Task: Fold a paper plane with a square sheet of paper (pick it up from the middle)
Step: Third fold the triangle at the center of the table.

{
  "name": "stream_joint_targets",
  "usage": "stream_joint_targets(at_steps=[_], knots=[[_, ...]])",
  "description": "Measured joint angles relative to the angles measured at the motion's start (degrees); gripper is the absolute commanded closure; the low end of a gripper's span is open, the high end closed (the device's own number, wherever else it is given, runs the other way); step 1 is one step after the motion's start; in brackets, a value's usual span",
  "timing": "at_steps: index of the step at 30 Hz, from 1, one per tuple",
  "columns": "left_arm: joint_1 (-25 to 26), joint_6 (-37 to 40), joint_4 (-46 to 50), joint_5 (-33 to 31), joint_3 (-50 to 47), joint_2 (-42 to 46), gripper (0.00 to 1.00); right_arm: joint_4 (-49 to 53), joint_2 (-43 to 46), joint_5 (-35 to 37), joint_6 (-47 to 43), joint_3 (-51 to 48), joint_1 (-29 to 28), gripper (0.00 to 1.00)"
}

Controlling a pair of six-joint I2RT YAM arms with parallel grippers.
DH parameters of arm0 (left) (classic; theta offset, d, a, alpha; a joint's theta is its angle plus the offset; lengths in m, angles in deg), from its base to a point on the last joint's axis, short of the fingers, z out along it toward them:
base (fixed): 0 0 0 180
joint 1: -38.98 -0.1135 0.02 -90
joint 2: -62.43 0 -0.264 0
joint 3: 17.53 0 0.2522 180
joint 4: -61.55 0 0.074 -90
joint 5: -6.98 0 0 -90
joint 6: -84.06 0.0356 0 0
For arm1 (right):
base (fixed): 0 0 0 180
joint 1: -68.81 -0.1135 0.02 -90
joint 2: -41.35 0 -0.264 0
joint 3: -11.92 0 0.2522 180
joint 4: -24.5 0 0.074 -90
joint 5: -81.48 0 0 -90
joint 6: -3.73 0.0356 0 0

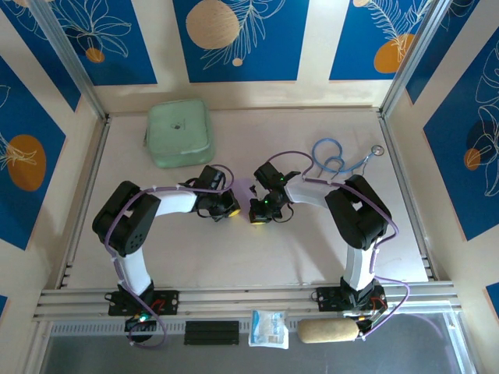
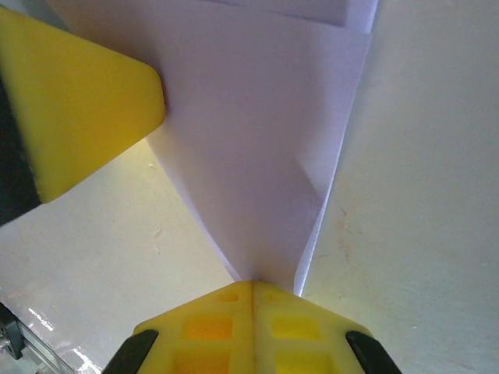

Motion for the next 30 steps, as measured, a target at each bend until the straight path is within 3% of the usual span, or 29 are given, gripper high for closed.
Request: stream_joint_targets(at_steps=[30], knots=[[0.00,1.11,0.87,-0.04,0.52,-0.09,0.99,0.22,-0.13,1.40,0.22,0.11,-0.98,0.96]])
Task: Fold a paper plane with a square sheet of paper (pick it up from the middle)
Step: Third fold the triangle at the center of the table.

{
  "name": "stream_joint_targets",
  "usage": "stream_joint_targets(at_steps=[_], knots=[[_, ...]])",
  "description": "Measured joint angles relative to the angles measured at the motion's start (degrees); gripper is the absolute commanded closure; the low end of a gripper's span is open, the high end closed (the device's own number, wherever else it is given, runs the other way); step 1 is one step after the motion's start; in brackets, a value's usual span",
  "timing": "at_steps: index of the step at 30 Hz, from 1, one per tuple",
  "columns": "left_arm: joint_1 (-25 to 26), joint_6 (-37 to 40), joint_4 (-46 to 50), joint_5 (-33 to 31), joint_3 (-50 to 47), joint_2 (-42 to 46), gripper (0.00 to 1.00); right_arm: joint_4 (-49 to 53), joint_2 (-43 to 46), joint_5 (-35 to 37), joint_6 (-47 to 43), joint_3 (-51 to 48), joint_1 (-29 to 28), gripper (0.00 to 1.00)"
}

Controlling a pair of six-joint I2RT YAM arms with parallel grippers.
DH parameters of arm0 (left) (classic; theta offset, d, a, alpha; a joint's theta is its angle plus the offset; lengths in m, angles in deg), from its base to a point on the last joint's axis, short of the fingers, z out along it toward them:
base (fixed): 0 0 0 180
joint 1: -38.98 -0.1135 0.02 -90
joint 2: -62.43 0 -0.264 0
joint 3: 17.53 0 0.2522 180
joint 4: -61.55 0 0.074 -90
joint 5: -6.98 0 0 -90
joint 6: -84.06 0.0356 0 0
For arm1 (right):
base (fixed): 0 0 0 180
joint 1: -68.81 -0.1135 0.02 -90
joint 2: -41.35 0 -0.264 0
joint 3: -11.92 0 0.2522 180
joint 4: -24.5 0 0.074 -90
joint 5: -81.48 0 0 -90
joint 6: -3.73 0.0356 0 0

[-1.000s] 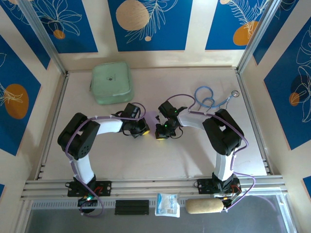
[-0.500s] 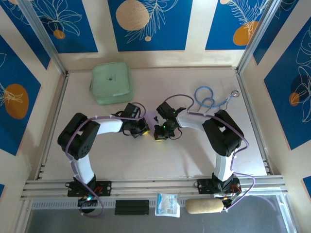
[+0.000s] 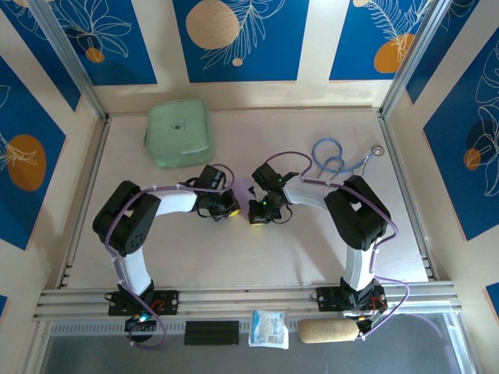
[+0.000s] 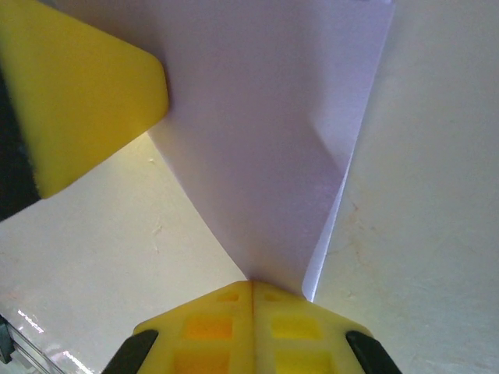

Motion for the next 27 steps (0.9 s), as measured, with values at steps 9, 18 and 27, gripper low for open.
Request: stream_joint_targets(at_steps=[9,18,27], knots=[[0.00,0.22,0.00,0.02,0.00,-0.02,0.99,-0.44,-0.07,-2.25,0.00,-0.33,0.76,0.96],[0.00,0.24,-0.02,0.02,0.00,-0.02,0.99,-0.87,-0.02,-3.48,0.22,-0.33,1.16,0.96],[0.00,0.24,-0.02,0.02,0.00,-0.02,0.99,-1.64,-1.07,-4.90,0.68,-0.33,1.90,0.96]])
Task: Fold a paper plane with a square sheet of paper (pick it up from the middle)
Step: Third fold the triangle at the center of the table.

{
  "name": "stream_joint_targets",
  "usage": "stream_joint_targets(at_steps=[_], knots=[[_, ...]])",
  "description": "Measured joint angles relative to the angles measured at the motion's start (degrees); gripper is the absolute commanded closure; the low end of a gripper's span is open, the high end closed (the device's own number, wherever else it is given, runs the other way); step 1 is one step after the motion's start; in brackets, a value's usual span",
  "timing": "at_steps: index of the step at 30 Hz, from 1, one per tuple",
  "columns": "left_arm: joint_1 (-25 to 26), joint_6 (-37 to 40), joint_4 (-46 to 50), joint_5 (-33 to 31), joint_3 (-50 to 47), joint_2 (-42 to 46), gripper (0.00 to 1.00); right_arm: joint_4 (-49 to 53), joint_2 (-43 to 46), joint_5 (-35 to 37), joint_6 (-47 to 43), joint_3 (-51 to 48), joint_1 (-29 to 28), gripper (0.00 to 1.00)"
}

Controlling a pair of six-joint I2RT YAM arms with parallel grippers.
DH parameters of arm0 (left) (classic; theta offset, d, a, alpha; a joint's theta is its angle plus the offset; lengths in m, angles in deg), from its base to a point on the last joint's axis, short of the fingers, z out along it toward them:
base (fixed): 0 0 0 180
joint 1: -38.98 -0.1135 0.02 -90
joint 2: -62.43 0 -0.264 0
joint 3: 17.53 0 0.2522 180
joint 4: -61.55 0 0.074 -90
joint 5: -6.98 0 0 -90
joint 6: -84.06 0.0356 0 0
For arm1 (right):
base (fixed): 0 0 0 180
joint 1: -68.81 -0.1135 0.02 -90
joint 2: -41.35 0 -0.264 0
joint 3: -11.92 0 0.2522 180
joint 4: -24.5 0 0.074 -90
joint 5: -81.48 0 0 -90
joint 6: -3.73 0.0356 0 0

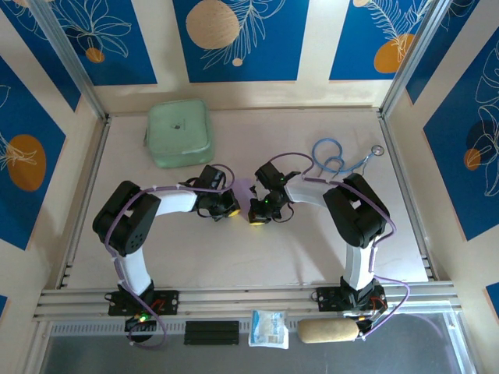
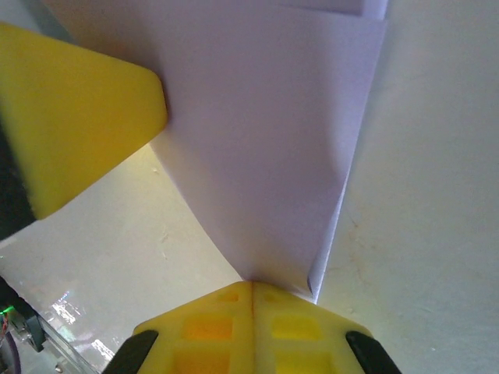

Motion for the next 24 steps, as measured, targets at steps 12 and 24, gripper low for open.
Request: stream_joint_targets(at_steps=[12,24], knots=[[0.00,0.11,0.00,0.00,0.00,0.00,0.99,-2.25,-0.11,-2.27,0.09,0.39,0.35,0.96],[0.00,0.11,0.00,0.00,0.00,0.00,0.99,-1.66,-2.47,-2.29,0.59,2.03,0.46,0.96]])
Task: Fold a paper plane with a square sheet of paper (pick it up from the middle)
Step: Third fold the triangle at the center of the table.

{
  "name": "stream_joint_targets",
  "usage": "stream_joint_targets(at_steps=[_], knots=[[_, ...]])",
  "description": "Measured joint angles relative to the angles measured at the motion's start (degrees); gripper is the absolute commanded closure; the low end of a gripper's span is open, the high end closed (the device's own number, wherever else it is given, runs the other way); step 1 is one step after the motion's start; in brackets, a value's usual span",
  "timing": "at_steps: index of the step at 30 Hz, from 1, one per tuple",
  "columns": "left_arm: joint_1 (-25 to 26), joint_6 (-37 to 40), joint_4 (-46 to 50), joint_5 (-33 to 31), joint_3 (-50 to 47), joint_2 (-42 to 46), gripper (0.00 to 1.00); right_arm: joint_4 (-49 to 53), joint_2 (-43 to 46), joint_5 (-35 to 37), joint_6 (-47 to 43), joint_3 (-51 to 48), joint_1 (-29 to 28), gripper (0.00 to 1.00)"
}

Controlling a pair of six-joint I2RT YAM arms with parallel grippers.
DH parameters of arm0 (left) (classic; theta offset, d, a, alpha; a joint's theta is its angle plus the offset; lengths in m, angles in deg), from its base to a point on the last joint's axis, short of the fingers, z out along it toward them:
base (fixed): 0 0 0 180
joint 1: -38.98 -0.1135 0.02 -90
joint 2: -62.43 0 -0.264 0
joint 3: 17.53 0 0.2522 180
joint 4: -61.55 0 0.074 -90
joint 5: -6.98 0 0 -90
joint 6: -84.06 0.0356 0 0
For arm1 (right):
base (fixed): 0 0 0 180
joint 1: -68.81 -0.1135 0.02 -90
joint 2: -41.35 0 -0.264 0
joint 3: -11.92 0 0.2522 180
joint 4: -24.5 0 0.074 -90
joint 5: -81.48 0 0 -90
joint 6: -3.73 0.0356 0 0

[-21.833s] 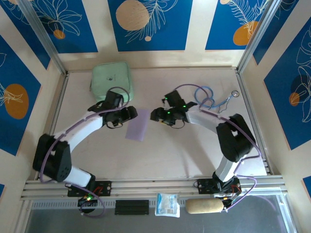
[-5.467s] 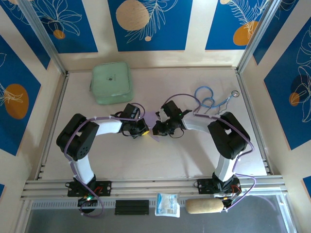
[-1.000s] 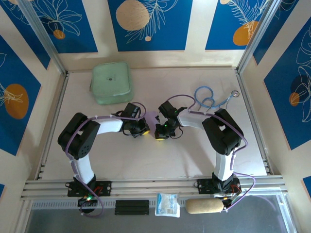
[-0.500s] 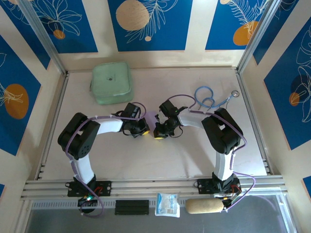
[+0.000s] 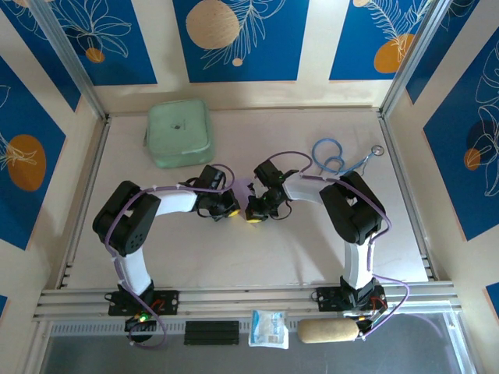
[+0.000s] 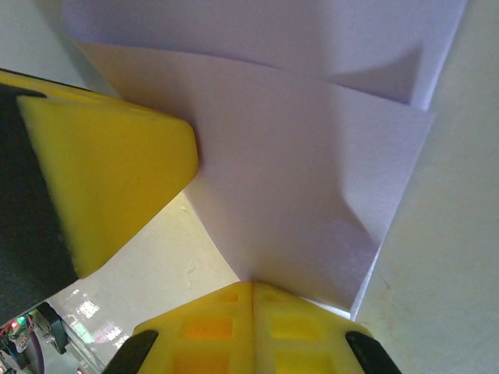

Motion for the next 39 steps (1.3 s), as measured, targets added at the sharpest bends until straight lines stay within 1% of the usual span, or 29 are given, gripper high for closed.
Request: stream_joint_targets(at_steps=[7,14,19,26,33,39], knots=[[0.00,0.00,0.00,-0.02,0.00,-0.04,1.00,-0.48,0.15,-0.46,-0.04,-0.63,0.33,0.96],[0.00,0.00,-0.02,0.00,0.00,-0.09,1.00,-3.63,3.96,-1.90,-0.31,-6.84,1.27,0.96],[0.00,0.02,0.00,0.02,0.07,-0.09,1.00,-3.04,6.54,-3.67,-0.50,-10.10,2.21,0.96],[0.00,0.02,0.42,0.02,0.33,-0.09,0.99,-2.23,10.12,-4.44,-0.66,-8.48,2.40,0.96],[0.00,0.02,0.42,0.04,0.33,-0.09,0.99,-3.02,6.99,-2.82,-0.66,-2.78,2.10,0.97],[0.00,0.02,0.39,0.07,0.33,-0.09,0.98,-2.43,2.36,-0.68,-0.70,-1.75,0.87,0.98]])
